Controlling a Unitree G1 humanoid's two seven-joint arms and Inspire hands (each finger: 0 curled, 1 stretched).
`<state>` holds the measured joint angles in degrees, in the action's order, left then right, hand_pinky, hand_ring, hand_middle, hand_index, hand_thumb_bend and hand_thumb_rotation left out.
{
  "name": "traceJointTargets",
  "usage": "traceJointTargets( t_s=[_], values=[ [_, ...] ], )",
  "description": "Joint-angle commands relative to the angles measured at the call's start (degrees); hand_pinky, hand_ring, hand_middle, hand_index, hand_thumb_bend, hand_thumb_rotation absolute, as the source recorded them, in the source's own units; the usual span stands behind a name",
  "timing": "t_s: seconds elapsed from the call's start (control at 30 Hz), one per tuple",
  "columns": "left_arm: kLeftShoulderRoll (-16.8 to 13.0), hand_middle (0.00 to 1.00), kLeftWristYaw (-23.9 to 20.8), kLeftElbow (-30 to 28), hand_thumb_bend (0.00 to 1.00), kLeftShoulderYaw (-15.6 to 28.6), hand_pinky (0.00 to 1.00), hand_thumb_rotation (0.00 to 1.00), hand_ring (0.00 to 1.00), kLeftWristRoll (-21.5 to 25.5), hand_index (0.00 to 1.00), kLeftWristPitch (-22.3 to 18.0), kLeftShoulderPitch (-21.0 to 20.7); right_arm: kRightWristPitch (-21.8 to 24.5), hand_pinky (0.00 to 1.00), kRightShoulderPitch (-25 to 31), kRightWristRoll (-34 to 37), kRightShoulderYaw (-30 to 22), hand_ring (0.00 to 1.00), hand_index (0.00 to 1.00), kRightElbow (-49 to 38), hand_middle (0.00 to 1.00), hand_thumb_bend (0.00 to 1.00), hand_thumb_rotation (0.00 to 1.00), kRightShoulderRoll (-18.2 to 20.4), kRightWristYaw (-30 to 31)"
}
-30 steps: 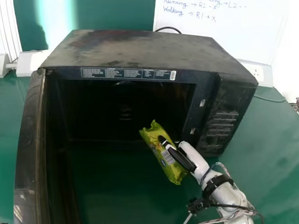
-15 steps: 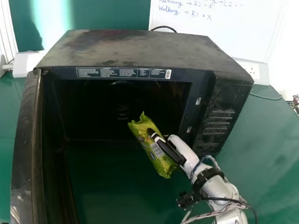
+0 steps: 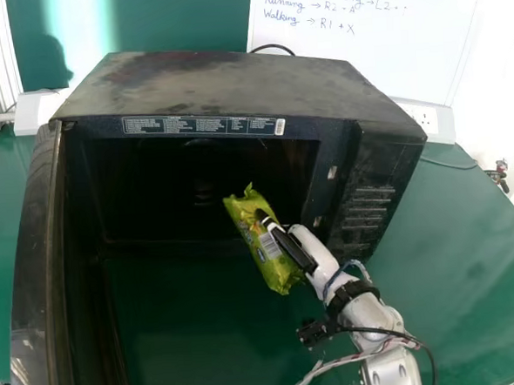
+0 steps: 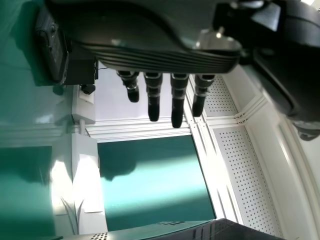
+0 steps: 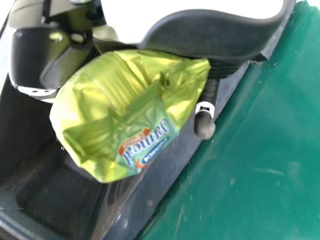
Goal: Put biscuit inside oven
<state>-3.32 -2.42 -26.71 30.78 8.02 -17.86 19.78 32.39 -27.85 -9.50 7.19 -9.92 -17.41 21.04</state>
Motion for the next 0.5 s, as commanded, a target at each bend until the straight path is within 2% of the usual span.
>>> traceJointTargets(
  t_s=[0.0, 0.17, 0.37, 0.47],
  values=[
    [-0.1, 0.91, 0.0, -0.4, 0.89, 0.3, 0.96, 1.0, 0.92, 0.5, 0.97, -0.8, 0.7, 0.1, 0.08, -1.9, 1.1, 0.6, 0.14, 0.47, 1.6, 0.23, 0.51, 0.15, 1.4, -0.1],
    [0.2, 0.91, -0.1, -1.0, 0.9, 0.2, 0.96, 1.0, 0.92, 0.3, 0.98, -0.6, 1.1, 0.7, 0.08, -5.0, 0.2, 1.2, 0.14, 0.47, 5.4, 0.22, 0.51, 0.15, 1.9, -0.7],
    [0.0, 0.91, 0.1, -1.1, 0.92, 0.3, 0.96, 1.0, 0.92, 0.6, 0.98, -0.4, 1.3, -2.4, 0.07, -7.7, 0.5, 1.3, 0.13, 0.47, 10.0, 0.21, 0.51, 0.15, 2.1, -0.5],
    [0.1, 0.91, -0.1, -1.4, 0.92, 0.0, 0.96, 1.0, 0.92, 0.4, 0.98, -0.2, 1.3, -1.8, 0.09, -9.2, -0.5, 2.1, 0.15, 0.47, 11.5, 0.22, 0.51, 0.15, 2.1, -1.0]
  ],
)
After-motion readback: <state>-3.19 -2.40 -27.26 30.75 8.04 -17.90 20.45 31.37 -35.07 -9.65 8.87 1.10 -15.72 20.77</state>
